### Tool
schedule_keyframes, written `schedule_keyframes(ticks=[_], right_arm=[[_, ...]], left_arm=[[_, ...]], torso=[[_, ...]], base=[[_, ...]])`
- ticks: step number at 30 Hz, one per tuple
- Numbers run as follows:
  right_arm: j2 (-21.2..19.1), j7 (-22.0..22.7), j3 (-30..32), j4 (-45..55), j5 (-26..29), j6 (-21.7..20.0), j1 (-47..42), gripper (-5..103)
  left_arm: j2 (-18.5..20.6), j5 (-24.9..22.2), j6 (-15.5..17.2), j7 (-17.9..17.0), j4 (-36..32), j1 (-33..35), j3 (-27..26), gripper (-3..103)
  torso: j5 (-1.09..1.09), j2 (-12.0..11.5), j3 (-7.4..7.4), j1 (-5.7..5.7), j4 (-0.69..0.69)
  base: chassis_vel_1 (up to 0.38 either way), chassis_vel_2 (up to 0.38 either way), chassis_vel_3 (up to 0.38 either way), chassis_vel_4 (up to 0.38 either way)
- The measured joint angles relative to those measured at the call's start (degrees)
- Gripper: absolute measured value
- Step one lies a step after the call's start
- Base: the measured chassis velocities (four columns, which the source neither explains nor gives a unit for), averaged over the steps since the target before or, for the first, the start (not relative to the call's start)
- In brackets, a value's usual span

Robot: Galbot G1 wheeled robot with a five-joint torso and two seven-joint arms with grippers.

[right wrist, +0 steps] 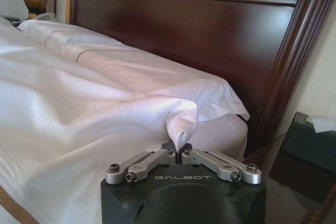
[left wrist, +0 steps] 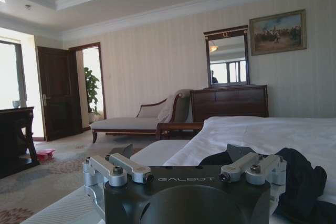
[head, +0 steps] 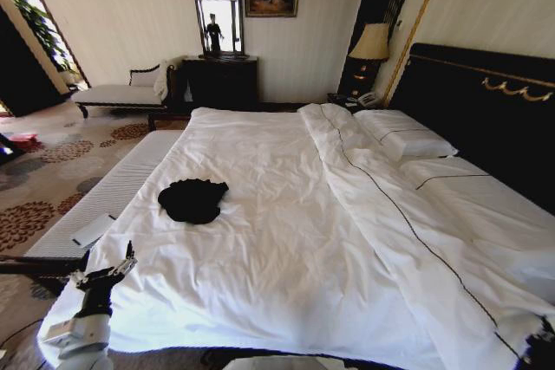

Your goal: Fold the clothes on the bed.

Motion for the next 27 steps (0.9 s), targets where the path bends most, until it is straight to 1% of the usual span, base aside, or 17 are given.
schedule_keyframes(ticks=[4,9,10,12,14,15,16,18,19,20,21,22,24,27], right_arm=[[-0.49,0.34,-3.21,-5.52,-1.08,1.71,2.70,1],[-1.12,1.23,-4.92,-6.75,-1.08,1.67,4.20,1],[-1.17,1.31,-5.03,-6.74,-1.06,1.64,4.26,-2],[-1.22,1.32,-5.06,-6.76,-1.05,1.71,4.28,-2],[-1.30,1.22,-4.85,-6.77,-1.09,2.94,4.08,9],[-1.30,0.72,-4.31,-6.56,-1.10,4.61,3.73,14],[-1.30,0.72,-4.31,-6.56,-1.10,4.61,3.73,14],[-1.28,-0.72,-3.28,-5.69,-1.02,8.17,3.08,24],[-1.22,-1.83,-2.51,-5.14,-1.06,10.72,2.76,30],[-1.22,-1.83,-2.51,-5.14,-1.06,10.72,2.76,30],[-1.11,-2.97,-1.44,-4.01,-1.15,12.94,2.25,36],[-0.96,-3.57,-0.52,-2.70,-1.13,13.89,1.62,41],[-0.74,-4.01,0.34,-1.16,-0.74,14.37,0.73,41],[0.42,-4.79,2.58,2.96,0.11,15.25,-1.98,57]], left_arm=[[0.50,-0.15,-0.04,0.00,0.21,0.18,-0.20,100],[0.55,-0.15,-0.09,0.00,0.16,0.38,-0.31,100],[0.45,-0.13,-0.09,0.00,-0.01,0.41,-0.31,100],[0.38,-0.11,-0.09,0.00,-0.11,0.43,-0.32,100],[0.28,-0.01,-0.09,-0.01,-0.27,0.56,-0.36,100],[0.25,0.06,-0.09,-0.02,-0.34,0.68,-0.38,100],[0.25,0.06,-0.09,-0.02,-0.34,0.68,-0.38,100],[0.21,0.28,-0.09,-0.03,-0.39,0.78,-0.37,100],[0.16,0.47,-0.09,-0.04,-0.42,0.78,-0.30,100],[0.16,0.47,-0.09,-0.04,-0.42,0.78,-0.30,100],[0.07,0.63,-0.09,-0.07,-0.48,0.77,-0.22,100],[0.04,0.69,-0.09,-0.10,-0.59,0.76,-0.17,100],[-0.01,0.72,-0.09,-0.11,-0.68,0.76,-0.15,100],[-0.05,0.72,-0.09,-0.13,-0.80,0.84,-0.16,100]], torso=[[0.03,0.00,0.00,0.00,0.01],[0.03,0.00,0.00,0.00,0.02],[0.02,0.00,0.00,0.00,0.02],[0.03,0.00,0.00,0.00,0.01],[0.03,0.00,0.00,0.00,0.01],[0.04,0.00,0.00,0.00,0.01],[0.04,0.00,0.00,0.00,0.01],[0.04,0.00,0.00,0.00,0.00],[0.04,0.00,0.00,0.00,0.01],[0.04,0.00,0.00,0.00,0.01],[0.04,0.00,0.00,0.00,0.01],[0.03,0.00,0.00,0.00,0.02],[0.01,0.00,0.00,0.00,0.03],[0.01,0.00,0.00,0.00,0.01]], base=[[0.000,0.000,0.000,0.000],[0.000,0.000,0.000,0.000],[0.000,0.000,0.000,0.000],[0.000,0.000,0.000,0.000],[0.000,0.000,0.000,0.000],[0.000,0.000,0.000,0.000],[0.000,0.000,0.000,0.000],[0.000,0.000,0.000,0.000],[0.000,0.000,0.000,0.000],[0.000,0.000,0.000,0.000],[0.000,0.000,0.000,0.000],[0.000,0.000,0.000,0.000],[0.000,0.000,0.000,0.000],[0.000,0.000,0.000,0.000]])
